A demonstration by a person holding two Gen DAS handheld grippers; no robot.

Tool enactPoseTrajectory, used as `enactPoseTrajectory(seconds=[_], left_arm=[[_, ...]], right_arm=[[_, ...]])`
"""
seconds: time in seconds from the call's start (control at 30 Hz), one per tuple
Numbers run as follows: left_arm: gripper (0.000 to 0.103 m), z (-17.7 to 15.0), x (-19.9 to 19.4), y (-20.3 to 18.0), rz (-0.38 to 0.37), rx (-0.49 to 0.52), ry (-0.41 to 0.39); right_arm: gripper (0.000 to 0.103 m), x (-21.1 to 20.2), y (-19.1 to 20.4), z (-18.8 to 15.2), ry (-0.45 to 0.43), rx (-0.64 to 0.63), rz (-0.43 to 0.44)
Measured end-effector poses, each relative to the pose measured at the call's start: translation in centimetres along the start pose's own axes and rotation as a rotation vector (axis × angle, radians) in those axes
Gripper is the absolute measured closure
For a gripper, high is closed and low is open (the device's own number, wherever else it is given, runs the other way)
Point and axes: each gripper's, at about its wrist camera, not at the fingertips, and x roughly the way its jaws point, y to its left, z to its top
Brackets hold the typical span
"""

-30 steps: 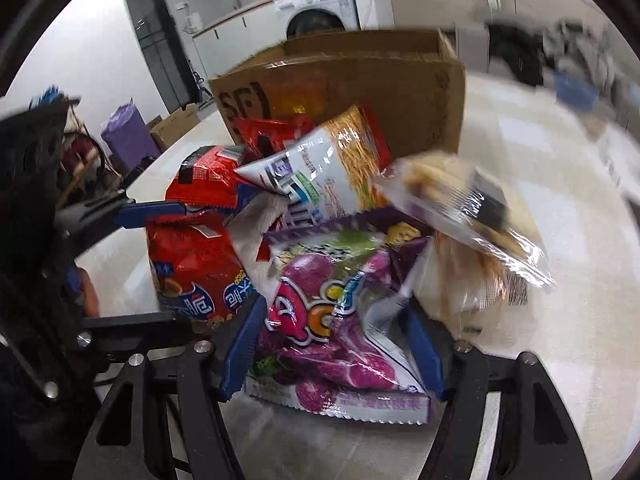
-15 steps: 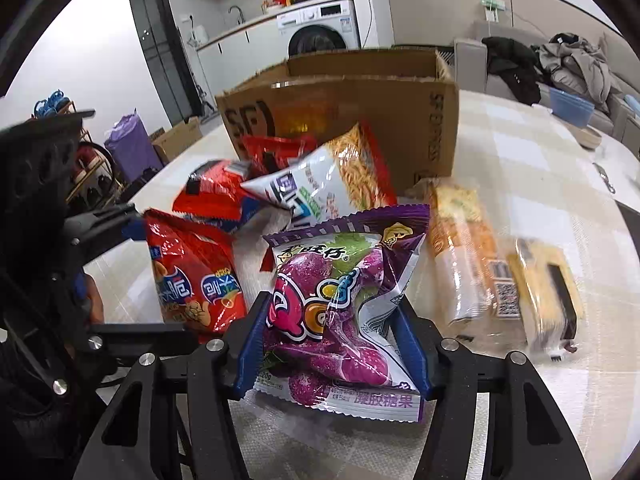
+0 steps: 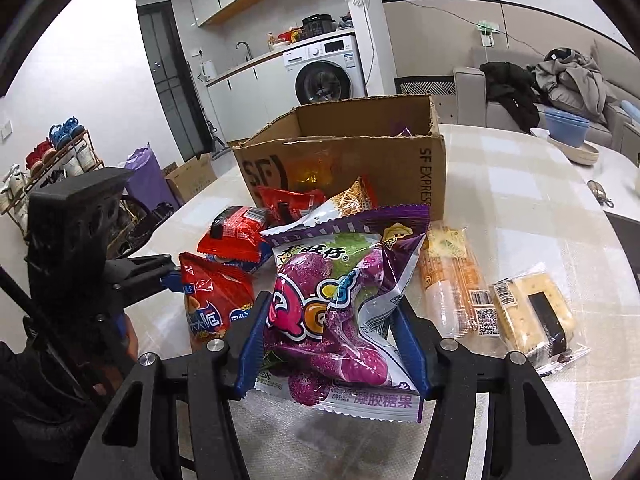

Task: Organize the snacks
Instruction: 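Lift and carry both held bags over the cardboard box with both tools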

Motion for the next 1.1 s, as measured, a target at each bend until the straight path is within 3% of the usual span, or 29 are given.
enactPoseTrajectory(seconds=[0.13,0.2,0.3,0.7,1.1], left_arm=[[0.026,0.0,0.6,0.0,0.009,-0.008,0.016],[0.047,0.0,0.8,0.0,0.022,-0.002,0.015],[0.060,0.1,0.8,0.0,0.024,-0.007,0.005],[0.063,0.9,-0.9,0.2,0.008,-0.022,-0.083],[0.063,3.3,-5.6,2.9,0.040,-0.093,-0.205]], right_arm=[[0.044,-0.2,-0.2,-0.3,0.003,0.001,0.004],[0.044,-0.3,-0.3,-0.3,0.002,0.002,0.005],[0.044,-0.4,-0.3,-0.3,-0.005,0.005,0.006],[0.044,-1.8,-0.9,-0.1,-0.064,0.021,0.010],[0.044,-3.0,-0.9,2.0,-0.147,0.022,0.003]])
